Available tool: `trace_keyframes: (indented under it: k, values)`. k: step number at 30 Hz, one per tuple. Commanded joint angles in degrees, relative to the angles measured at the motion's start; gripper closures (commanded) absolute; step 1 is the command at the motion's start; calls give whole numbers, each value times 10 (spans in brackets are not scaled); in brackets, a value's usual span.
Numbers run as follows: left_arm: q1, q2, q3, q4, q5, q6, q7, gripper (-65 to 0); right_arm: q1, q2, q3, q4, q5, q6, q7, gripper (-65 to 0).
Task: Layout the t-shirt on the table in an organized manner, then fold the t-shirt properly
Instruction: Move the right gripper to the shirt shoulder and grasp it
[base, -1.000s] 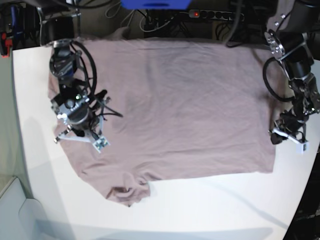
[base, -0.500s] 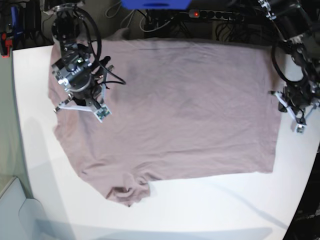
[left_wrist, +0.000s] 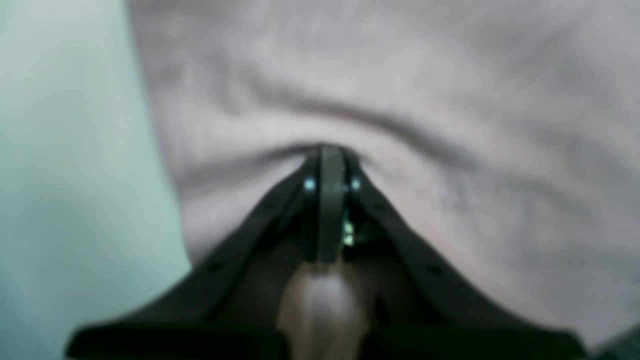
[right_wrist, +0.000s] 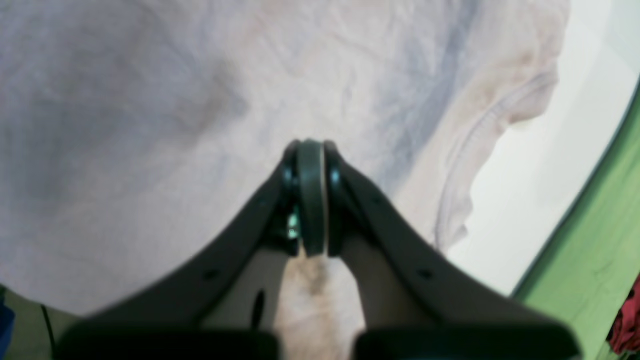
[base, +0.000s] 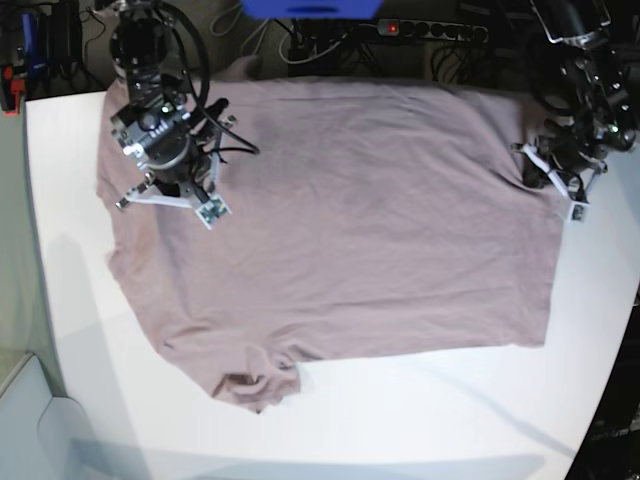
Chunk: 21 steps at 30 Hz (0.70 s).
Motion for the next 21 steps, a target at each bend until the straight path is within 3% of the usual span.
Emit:
trace_keyframes:
  k: [1,9,15,21]
  values:
    - [-8,-4,15,-32,27,2,19,0,1,-2,2,10,-3,-5,9,0]
    - [-133,-56,51,-266,28,2,-86,0,9,1,10,-23,-3,-5,11,0]
    - [-225,-85,126,-389,28,2,-162,0,43,-1,38,-104,-3,-5,32,0]
    - [-276,-86,161,-425,27,2,-174,0,105,1,58,-243,-3,-5,93,0]
